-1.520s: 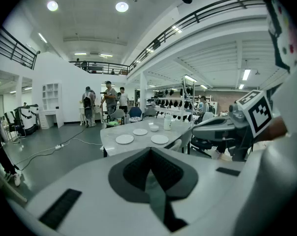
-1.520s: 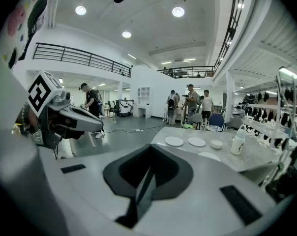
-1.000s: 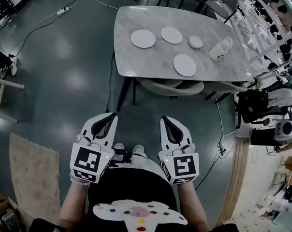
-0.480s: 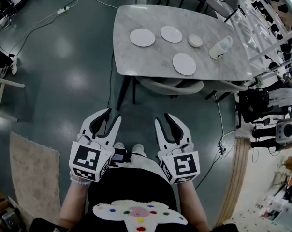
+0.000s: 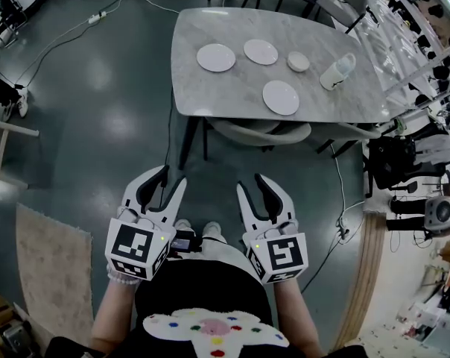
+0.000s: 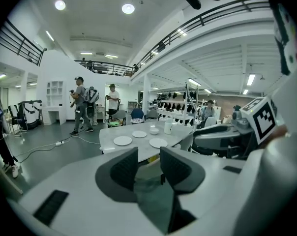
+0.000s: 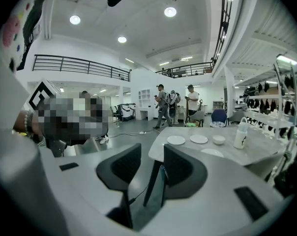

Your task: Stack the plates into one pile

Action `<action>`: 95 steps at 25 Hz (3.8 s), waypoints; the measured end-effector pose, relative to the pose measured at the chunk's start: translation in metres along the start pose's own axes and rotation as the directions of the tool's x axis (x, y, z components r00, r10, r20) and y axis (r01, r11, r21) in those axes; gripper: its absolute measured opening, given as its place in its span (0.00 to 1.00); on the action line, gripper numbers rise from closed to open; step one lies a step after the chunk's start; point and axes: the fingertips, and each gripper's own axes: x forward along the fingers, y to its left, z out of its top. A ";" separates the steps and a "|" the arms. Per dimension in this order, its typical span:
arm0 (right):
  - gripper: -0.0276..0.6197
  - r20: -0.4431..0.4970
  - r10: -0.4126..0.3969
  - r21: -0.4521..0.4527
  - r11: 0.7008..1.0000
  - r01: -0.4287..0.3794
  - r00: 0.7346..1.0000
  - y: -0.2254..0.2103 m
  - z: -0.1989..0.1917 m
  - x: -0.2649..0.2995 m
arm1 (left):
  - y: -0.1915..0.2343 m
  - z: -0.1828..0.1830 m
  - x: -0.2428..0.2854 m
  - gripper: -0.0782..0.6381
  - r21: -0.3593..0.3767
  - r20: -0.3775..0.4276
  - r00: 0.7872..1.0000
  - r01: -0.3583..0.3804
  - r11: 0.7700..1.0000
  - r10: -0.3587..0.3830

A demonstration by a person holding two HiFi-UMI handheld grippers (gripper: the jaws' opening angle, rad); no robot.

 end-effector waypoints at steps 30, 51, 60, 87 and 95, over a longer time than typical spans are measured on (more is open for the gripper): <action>0.24 0.045 -0.028 0.006 1.000 0.028 0.999 -0.055 -0.009 -0.026 | -0.041 0.021 0.036 0.28 0.017 0.079 0.997 -0.004 1.000 0.003; 0.24 -0.002 -0.091 0.030 0.995 0.091 0.996 -0.112 0.039 0.106 | 0.051 0.078 0.158 0.27 0.009 0.035 0.995 0.091 0.996 -0.091; 0.24 -0.035 -0.109 0.043 0.993 0.111 0.993 -0.126 0.057 0.173 | 0.100 0.099 0.207 0.26 0.000 0.014 0.991 0.131 0.991 -0.131; 0.24 -0.117 -0.226 0.091 0.967 0.237 0.967 -0.148 0.061 0.275 | 0.172 0.106 0.299 0.26 -0.064 -0.039 0.951 0.303 0.951 -0.306; 0.24 -0.135 -0.240 0.120 0.959 0.256 0.961 -0.171 0.047 0.266 | 0.145 0.099 0.321 0.26 -0.083 -0.074 0.932 0.348 0.934 -0.354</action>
